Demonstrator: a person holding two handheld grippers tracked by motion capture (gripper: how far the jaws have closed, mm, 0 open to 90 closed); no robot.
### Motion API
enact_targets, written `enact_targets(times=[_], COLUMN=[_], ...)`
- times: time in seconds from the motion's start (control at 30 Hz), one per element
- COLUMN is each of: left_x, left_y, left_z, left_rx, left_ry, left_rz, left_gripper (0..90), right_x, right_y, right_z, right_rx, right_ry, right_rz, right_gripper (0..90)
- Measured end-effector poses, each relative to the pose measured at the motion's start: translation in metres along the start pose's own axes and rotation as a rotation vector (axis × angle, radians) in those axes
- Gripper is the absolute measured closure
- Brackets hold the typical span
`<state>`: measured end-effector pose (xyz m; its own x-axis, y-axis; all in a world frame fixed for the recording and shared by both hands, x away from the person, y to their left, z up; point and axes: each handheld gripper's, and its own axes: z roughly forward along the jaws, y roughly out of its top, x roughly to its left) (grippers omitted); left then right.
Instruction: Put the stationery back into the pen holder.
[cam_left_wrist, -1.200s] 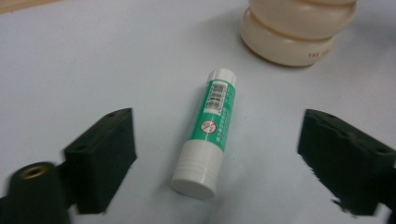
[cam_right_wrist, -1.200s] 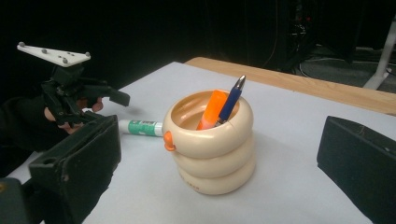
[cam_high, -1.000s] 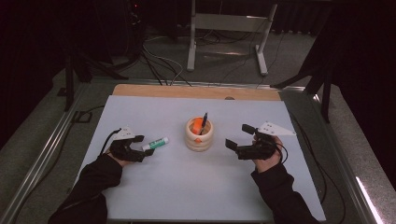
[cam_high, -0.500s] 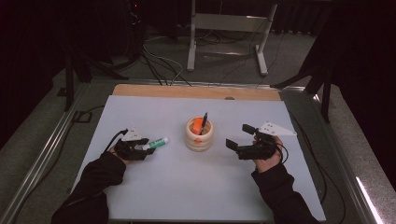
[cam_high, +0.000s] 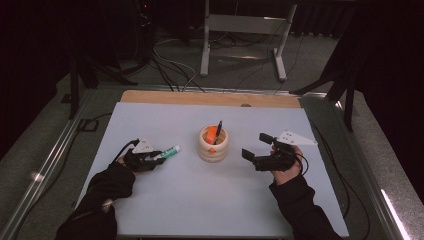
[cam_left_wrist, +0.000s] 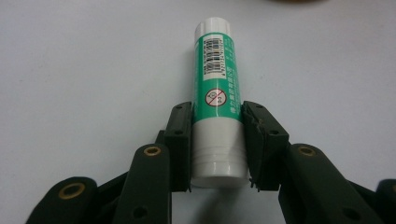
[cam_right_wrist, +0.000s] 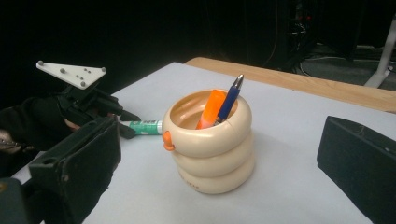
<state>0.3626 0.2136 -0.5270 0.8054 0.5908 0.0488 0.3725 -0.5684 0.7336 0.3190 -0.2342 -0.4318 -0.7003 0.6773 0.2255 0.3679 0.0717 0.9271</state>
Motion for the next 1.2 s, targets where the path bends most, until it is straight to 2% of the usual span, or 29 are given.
enact_targets(times=[0.1,0.37,0.53,0.67,0.93,1.0,1.03,1.1,1.13,1.17,1.2], left_x=[0.0,-0.002,-0.005,-0.007,-0.013,-0.017,-0.018,-0.021,-0.021,-0.021,-0.023], left_y=[0.001,0.01,0.017,0.022,0.03,0.032,0.032,0.033,0.033,0.033,0.034], left_z=[-0.002,-0.011,-0.019,-0.029,-0.041,-0.043,-0.044,-0.044,-0.044,-0.044,-0.044], left_rx=[-0.011,-0.019,-0.032,-0.049,-0.075,-0.07,-0.067,-0.061,-0.061,-0.061,-0.056], left_ry=[-0.01,-0.054,-0.079,-0.096,-0.116,-0.12,-0.125,-0.133,-0.133,-0.133,-0.143], left_rz=[-0.024,-0.034,-0.034,-0.03,-0.029,-0.023,-0.015,-0.012,-0.012,-0.012,-0.008], left_gripper=[66.4,66.5,66.4,66.4,66.3,66.3,66.3,66.3,66.3,66.3,66.3], right_x=[0.0,0.001,0.002,0.007,0.023,0.03,0.034,0.043,0.043,0.048,0.06], right_y=[0.0,0.0,0.0,0.001,0.005,0.007,0.008,0.01,0.01,0.01,0.008], right_z=[0.0,0.0,0.001,0.004,0.014,0.018,0.021,0.027,0.027,0.03,0.038], right_rx=[0.001,-0.01,-0.011,-0.007,-0.002,-0.022,-0.012,0.027,0.027,0.042,0.057], right_ry=[0.001,0.002,0.005,0.013,0.027,0.007,0.003,-0.012,-0.012,-0.023,-0.072], right_rz=[-0.001,-0.004,-0.026,-0.063,-0.183,-0.252,-0.274,-0.3,-0.3,-0.325,-0.389], right_gripper=[0.0,0.0,0.0,0.0,0.0,0.0,0.0,0.0,0.0,0.0,0.0])
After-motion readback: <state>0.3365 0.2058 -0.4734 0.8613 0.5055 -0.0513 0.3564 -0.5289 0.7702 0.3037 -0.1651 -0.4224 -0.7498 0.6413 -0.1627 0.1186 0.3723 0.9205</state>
